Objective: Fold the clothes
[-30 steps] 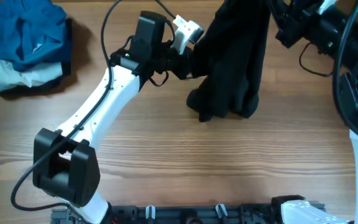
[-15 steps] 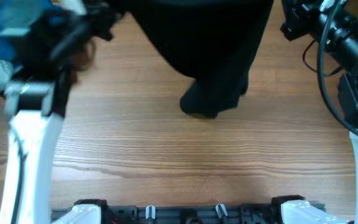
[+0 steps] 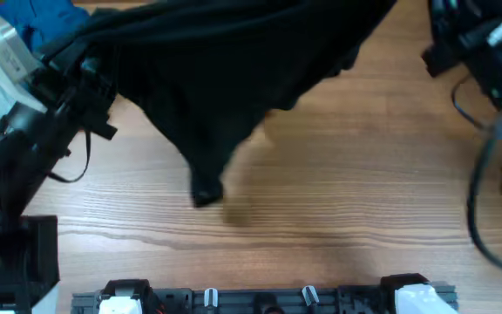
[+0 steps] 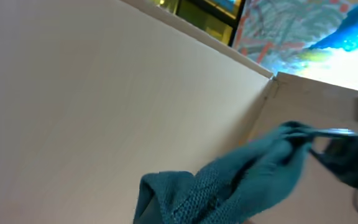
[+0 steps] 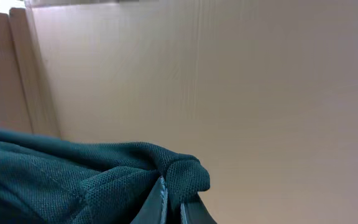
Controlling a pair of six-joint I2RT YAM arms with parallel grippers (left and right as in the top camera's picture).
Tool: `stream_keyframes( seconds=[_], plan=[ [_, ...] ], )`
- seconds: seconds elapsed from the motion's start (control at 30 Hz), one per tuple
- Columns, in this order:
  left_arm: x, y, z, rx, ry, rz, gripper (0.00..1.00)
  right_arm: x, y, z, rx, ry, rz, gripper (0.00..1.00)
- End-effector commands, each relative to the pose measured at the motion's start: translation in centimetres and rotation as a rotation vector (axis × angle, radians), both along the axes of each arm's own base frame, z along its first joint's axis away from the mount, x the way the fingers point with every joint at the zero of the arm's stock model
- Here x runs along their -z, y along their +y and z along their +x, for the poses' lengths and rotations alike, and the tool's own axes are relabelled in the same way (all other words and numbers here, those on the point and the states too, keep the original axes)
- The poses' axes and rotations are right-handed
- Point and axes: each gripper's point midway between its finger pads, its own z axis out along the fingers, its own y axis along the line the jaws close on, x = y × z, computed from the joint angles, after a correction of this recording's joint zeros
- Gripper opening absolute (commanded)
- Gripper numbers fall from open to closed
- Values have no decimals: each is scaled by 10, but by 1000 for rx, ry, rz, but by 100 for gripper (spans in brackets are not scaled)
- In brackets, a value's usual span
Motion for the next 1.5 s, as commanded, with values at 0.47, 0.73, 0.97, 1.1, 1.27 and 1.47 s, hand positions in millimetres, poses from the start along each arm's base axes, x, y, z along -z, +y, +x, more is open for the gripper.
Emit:
stream_keyframes(
  seconds=[0.47,0.73,0.97,1.1,1.27,1.47],
  plan=[
    [79,4,67,-20,347,-15,4,38,-71,16,428,181,-14,4],
    [99,-52,82,103,396,13,4,43,-148,39,664,187,23,4],
    [118,-120,113,-9,478,-131,4,39,-183,81,582,110,8,4],
    [132,-113,125,-235,540,-262,4,29,-166,104,453,32,-7,5],
    [156,-79,129,-450,588,-247,4,77,-125,166,297,114,-12,4],
    [202,-27,124,-676,707,-109,4,159,-52,241,136,221,-24,4]
  ],
)
